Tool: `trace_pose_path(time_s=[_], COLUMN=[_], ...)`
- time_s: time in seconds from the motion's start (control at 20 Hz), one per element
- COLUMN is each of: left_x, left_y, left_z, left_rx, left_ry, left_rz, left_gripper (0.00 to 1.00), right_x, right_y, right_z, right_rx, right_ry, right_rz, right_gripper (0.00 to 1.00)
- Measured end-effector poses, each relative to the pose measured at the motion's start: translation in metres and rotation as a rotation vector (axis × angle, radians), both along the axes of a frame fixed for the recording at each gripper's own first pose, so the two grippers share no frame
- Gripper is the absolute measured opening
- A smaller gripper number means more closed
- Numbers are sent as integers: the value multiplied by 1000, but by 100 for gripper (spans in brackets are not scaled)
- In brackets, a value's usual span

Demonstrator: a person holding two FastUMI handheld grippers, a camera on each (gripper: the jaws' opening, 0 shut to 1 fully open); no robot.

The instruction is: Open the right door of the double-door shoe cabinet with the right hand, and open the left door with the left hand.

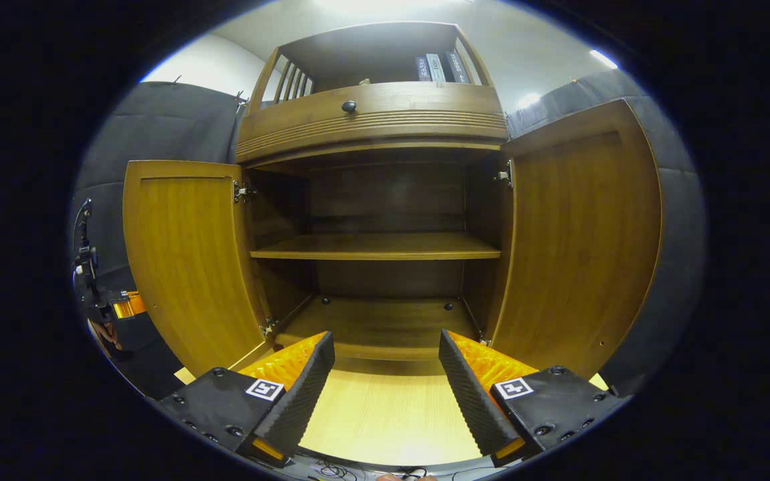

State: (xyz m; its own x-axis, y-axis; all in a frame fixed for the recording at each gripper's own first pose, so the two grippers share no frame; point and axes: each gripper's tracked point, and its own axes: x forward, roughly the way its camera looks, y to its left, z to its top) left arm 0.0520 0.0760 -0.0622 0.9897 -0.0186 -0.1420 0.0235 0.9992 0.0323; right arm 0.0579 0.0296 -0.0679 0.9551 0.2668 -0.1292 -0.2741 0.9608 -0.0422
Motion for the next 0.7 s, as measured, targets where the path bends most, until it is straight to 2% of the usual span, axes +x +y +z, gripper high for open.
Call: trace_pose_path(time_s=[0.25, 0.4, 0.45, 0.55, 0.6, 0.7], left_x=[-4, -9, -17, -32, -40, -56], left_y=[5, 1, 0, 2, 4, 1], left_z=[3, 12, 11, 21, 32, 52], left_rx=[-15, 29, 52, 99, 112, 98], left_ry=[-4, -11, -9, -20, -32, -54], left_rz=[-26, -9, 14, 79, 113, 180], left_gripper=[1, 1, 1, 0, 0, 2], right_x=[3, 8, 14, 27, 32, 39], right_y=[-4, -4, -10, -16, -18, -22], right_z=[-4, -1, 2, 5, 7, 12], right_rx=[-13, 3, 3, 12, 20, 37], right_ry=[23, 11, 0, -3, -4, -2], right_rz=[-15, -10, -20, -30, -30, -24], right_gripper=[94, 99, 94, 100, 96, 100])
